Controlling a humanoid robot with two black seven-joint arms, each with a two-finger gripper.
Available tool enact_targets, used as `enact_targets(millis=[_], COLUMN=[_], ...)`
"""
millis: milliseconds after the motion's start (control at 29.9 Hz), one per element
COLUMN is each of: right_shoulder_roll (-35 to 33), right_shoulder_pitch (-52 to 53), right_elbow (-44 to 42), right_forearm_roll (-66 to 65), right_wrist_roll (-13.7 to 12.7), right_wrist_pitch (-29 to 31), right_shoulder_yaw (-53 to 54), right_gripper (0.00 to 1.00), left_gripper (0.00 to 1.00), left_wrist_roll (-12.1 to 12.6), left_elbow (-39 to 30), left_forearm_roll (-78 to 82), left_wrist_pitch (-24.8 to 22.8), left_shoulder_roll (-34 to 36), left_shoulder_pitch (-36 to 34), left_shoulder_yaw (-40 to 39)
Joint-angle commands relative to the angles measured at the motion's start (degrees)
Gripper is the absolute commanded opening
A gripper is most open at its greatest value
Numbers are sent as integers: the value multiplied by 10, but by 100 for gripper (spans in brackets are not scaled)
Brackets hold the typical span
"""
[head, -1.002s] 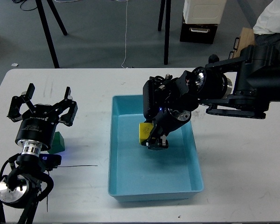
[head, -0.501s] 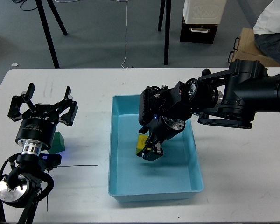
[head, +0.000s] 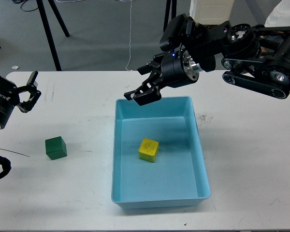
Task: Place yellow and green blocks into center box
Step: 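Open the right gripper and raise it away from the tray, then lower the left gripper onto the green cube and grasp it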
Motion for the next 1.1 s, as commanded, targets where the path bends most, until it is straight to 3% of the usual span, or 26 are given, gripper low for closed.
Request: enact_targets(millis=[0, 134, 267, 334, 368, 468, 601, 735, 835, 969, 1069], right_shoulder_roll=[18, 46, 68, 72, 71, 66, 59, 34, 7, -27, -30], right_shoulder_pitch=[-21, -58, -106, -142, -163, -212, -288, -363, -433, -545, -634], right_elbow=[-10, -8, -10, -13, -13, -7, 10, 59, 108, 164, 204], right_forearm_roll=[37, 105, 190, 225, 236, 250, 250, 252, 285, 349, 364], right_wrist_roll=[0, 0, 0, 0, 0, 0, 0, 0, 0, -60, -90], right_wrist_pitch=[2, 0, -4, -13, -21, -48, -72, -75, -75, -76, -76], right_shoulder_yaw=[124, 237, 335, 364, 374, 403, 492, 576, 623, 693, 764], right_gripper=[99, 99, 99, 99, 99, 99, 99, 99, 99, 99, 99], left_gripper=[100, 100, 98, 85, 79, 81, 84, 94, 94, 94, 94], left_wrist_roll=[2, 2, -19, -63, -104, -243, -243, -243, -243, -243, -243], left_elbow=[18, 26, 35, 42, 46, 74, 97, 99, 100, 102, 102], left_forearm_roll=[14, 24, 117, 231, 303, 488, 645, 692, 736, 817, 859], left_wrist_pitch=[5, 2, -31, -34, -30, 20, 116, 126, 91, 8, -45], left_shoulder_roll=[33, 48, 57, 56, 55, 50, 31, 18, 79, 176, 196], left_shoulder_pitch=[-33, -52, -65, -79, -87, -103, -103, -96, -95, -106, -168], left_shoulder_yaw=[1, 0, -3, -4, -5, -4, 9, 34, 76, 147, 203])
